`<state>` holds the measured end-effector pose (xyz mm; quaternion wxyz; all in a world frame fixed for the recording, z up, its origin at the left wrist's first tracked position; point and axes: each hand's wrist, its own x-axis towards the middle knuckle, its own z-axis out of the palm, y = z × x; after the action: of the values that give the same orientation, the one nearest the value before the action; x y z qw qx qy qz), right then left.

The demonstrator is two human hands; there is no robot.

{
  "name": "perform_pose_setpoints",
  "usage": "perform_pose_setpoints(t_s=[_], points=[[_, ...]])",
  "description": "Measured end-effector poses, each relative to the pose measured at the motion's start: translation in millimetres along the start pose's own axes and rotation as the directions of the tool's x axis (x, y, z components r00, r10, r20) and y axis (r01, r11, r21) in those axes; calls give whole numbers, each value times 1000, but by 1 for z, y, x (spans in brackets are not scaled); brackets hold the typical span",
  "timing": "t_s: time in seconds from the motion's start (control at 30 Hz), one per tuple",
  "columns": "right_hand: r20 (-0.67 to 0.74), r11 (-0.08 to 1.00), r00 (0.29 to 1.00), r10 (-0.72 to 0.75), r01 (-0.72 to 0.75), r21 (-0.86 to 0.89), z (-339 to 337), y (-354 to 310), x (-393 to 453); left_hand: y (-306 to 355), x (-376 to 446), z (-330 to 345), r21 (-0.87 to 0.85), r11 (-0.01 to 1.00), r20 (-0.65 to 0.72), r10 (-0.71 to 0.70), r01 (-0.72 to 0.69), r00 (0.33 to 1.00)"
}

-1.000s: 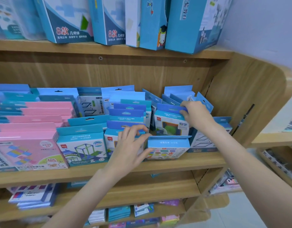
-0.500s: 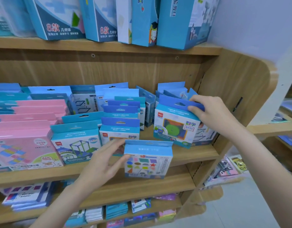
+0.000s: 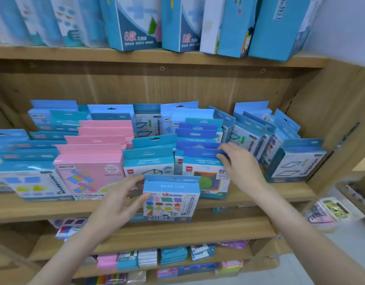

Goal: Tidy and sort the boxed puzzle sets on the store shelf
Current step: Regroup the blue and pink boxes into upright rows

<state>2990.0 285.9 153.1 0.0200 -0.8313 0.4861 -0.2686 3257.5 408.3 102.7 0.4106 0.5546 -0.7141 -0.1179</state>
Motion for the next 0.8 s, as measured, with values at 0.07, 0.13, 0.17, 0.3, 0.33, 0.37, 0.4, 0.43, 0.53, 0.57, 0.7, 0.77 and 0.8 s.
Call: perform_pose_setpoints(t_s=[0.07,0.13,0.17,0.3,0.33,0.37,0.4,0.43,0.53,0.57,0.7,0.77,0.8], points=[[-127,998,992,-1,-7,-66,17,-9,-2,-4,-2,-9,-8,1000,12,6,-6,1000],[-210,995,978,-14,-8,-102,25,-14,-2,-11,-6,-15,-25,1000,20,-11,12,1000],[-235,993,972,-12,-15,-114,28,-15,-3,-14,-7,-17,-14,1000,19,-18,18,1000],[-197,987,979,58,-86,-139,30,-24,1,-22,-11,-23,-1,1000,27,-29,29,999],[-160,982,983,89,-113,-149,30,-25,1,-20,-12,-24,-14,999,33,-30,31,999],[-132,978,985,109,-130,-161,28,-26,0,-19,-12,-26,-23,999,38,-39,40,999],[-121,975,985,121,-141,-173,26,-26,-2,-17,-13,-27,-35,998,35,-48,49,998],[-130,971,983,129,-152,-184,22,-29,-6,-16,-15,-30,-54,997,25,-55,56,998],[-294,986,955,36,-81,-143,9,-46,-22,-16,-21,-40,-142,985,-18,-99,96,995],[-305,998,952,-16,-5,-68,7,-55,-27,-17,-24,-45,-164,981,-41,-115,107,993],[157,911,948,-278,208,355,12,-122,-21,-24,-37,-75,-193,973,-80,-147,129,986],[272,883,893,-359,231,408,27,-155,-12,-28,-46,-97,-214,969,-74,-139,120,988],[291,876,879,-378,238,419,35,-171,-8,-30,-53,-109,-207,970,-81,-143,123,986]])
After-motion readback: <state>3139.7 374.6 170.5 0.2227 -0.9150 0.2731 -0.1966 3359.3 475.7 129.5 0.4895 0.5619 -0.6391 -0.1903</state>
